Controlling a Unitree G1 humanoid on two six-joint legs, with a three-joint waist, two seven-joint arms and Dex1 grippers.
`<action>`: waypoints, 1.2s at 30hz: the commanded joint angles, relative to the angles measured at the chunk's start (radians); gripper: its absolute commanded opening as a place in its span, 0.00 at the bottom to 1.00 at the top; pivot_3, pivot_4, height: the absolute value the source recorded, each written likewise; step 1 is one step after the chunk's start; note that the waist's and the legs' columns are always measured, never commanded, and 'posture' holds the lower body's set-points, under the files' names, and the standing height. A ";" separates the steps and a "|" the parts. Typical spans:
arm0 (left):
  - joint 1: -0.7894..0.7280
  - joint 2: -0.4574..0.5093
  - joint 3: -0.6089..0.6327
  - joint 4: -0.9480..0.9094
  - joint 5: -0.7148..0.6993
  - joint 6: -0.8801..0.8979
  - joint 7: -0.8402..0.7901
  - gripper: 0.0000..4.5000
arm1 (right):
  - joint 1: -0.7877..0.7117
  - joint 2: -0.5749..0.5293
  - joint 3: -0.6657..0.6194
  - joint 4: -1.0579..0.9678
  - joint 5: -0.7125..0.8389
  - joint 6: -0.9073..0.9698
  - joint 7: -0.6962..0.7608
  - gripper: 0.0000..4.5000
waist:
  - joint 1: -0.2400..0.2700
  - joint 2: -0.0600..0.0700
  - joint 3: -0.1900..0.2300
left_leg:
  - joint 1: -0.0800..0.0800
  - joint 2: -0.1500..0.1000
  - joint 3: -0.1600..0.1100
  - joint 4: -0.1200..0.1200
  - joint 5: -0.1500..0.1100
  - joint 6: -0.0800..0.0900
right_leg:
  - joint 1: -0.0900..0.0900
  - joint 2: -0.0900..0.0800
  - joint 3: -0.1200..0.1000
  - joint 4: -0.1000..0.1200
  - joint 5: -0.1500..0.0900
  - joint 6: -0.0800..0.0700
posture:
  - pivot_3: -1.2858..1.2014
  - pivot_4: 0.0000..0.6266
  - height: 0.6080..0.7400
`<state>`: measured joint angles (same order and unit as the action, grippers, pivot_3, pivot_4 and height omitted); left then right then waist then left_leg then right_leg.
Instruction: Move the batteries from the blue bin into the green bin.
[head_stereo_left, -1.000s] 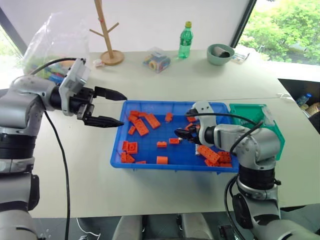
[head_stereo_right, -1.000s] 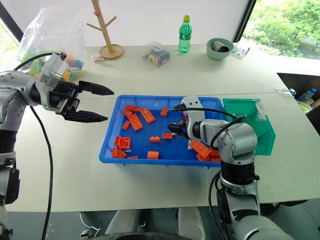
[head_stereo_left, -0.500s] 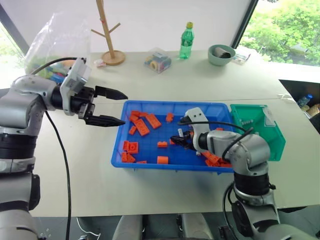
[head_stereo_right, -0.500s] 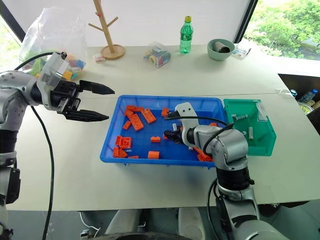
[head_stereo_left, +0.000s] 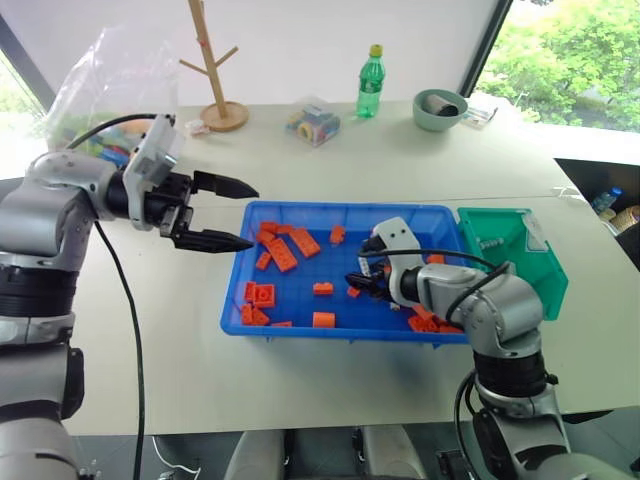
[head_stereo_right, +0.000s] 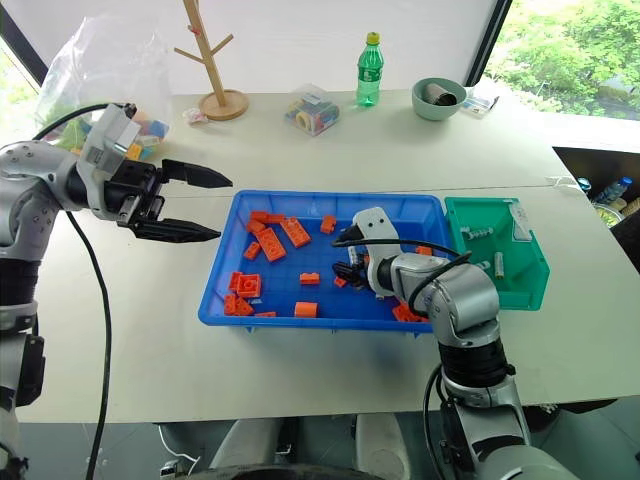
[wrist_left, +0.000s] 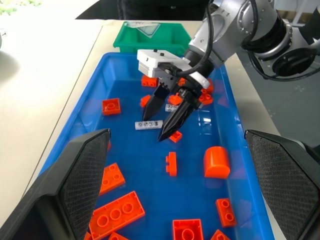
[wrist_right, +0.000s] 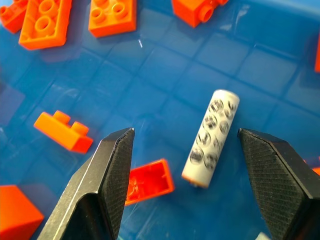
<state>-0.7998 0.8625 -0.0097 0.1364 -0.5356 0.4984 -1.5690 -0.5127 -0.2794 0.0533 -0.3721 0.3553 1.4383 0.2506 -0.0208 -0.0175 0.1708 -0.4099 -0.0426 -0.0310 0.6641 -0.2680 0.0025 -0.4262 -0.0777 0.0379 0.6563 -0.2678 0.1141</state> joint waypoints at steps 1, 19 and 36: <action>-0.025 0.007 0.031 -0.007 -0.011 -0.009 0.003 1.00 | 0.012 -0.002 0.024 0.031 -0.009 -0.011 -0.001 0.75 | 0.000 0.000 0.000 | 0.000 0.000 0.000 0.000 0.000 0.000 | 0.000 0.000 0.000 0.000 0.000 0.000 | 0.52 0.24 0.90; -0.022 -0.012 0.025 -0.002 -0.012 -0.020 0.009 1.00 | -0.201 -0.087 -0.215 -0.059 0.042 0.133 0.049 0.02 | 0.002 0.001 0.001 | 0.000 0.000 0.000 0.000 0.000 0.000 | -0.001 0.000 0.000 0.001 0.000 0.000 | 0.52 0.24 0.90; -0.089 -0.073 -0.009 0.099 0.029 -0.085 -0.041 1.00 | 0.215 -0.563 -0.559 -0.139 0.067 0.109 0.210 0.31 | -0.001 0.001 0.000 | 0.000 0.001 0.000 0.000 -0.002 0.003 | 0.002 -0.001 -0.003 -0.003 0.000 0.000 | 0.52 0.24 0.90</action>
<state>-0.8612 0.7832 -0.0256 0.2373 -0.5088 0.4264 -1.5983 -0.2933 -0.8417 -0.4800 -0.4735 0.4165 1.5790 0.4600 -0.0219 -0.0168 0.1712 -0.4101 -0.0415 -0.0313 0.6643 -0.2695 0.0053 -0.4240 -0.0790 0.0355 0.6538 -0.2677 0.1142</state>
